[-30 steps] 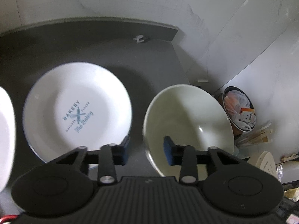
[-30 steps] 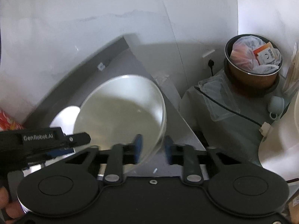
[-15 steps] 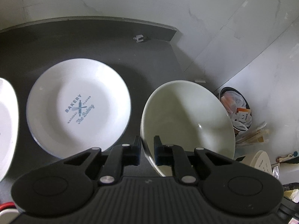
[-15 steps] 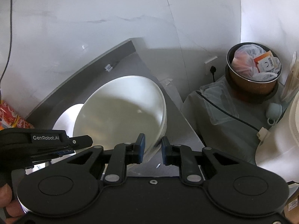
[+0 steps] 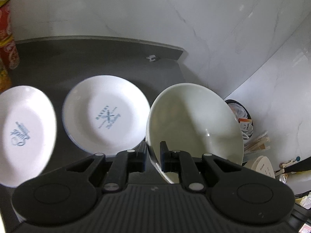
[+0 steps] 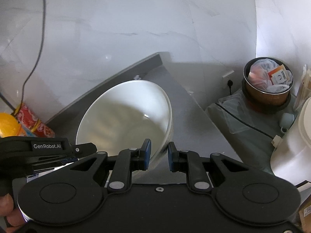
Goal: Organize plates and bowls
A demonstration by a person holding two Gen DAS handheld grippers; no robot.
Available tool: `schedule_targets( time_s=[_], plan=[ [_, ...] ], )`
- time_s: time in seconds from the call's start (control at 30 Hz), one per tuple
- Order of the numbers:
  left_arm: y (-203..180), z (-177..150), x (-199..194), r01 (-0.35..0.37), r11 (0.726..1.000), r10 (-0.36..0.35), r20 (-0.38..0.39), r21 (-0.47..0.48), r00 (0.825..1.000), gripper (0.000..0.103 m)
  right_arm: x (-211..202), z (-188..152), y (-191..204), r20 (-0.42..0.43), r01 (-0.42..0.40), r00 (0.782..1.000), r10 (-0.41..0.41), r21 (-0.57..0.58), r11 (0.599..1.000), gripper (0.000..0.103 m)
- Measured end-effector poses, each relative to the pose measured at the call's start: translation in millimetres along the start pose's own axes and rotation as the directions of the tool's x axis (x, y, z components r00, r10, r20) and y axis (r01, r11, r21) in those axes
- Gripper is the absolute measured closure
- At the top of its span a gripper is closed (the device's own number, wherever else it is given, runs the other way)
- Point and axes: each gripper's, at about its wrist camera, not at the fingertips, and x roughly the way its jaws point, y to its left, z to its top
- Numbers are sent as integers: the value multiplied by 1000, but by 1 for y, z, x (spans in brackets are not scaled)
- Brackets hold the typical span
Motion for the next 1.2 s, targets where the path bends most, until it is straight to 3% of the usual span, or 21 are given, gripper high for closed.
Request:
schedule_targets(
  time_s=[0.7, 1.2],
  plan=[
    [68, -30, -91, 27, 1000, -27, 49, 6, 998, 91, -56, -51, 76, 33, -19, 999, 19, -13, 1000, 85],
    [105, -63, -110, 22, 1000, -22, 0, 6, 1000, 91, -68, -89, 107, -9, 12, 1000, -12, -22, 1000, 84]
  ],
)
